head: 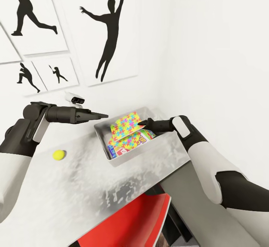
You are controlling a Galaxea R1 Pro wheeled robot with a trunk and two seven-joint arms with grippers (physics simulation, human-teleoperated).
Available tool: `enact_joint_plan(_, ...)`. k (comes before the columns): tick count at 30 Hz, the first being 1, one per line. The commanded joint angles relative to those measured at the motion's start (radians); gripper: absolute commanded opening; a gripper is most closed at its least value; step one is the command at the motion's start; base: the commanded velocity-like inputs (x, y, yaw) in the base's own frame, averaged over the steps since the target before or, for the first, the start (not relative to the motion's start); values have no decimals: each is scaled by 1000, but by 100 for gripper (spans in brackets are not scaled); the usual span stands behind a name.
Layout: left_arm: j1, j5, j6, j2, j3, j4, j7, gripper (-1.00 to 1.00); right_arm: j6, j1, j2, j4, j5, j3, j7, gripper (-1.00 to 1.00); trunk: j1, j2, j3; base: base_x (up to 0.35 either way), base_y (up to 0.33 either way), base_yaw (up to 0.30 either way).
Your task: Put all the toys in the child's room - the three board games (two on the bed and one on the table), the two jigsaw puzzles on the table, and the tennis ball on the table - inside the toy box on the table in the child's room.
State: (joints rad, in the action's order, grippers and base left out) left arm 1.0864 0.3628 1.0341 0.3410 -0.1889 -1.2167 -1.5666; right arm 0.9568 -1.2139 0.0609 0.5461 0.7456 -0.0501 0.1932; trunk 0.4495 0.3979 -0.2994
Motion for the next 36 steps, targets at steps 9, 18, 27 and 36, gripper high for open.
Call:
enact_joint_plan(9, 1, 1, 11, 0, -2, 0, -4, 100, -1, -1, -4, 1, -9, 1, 10, -100, 1, 2, -10, 0, 0, 0)
enact_joint_plan(18, 1, 1, 11, 0, -2, 0, -4, 100, -1, -1, -4, 2, -9, 4, 9, -100, 1, 2, -11, 0, 0, 0)
enact_joint_plan(27, 1, 1, 11, 1, -2, 0, -4, 100, 0, -1, -4, 2, -10, 4, 8, 100, 1, 2, -11, 0, 0, 0)
enact_joint_plan(36, 1, 1, 11, 1, -3, 0, -4, 100, 0, -1, -4, 2, -10, 0, 8, 100, 1, 2, -11, 0, 0, 0)
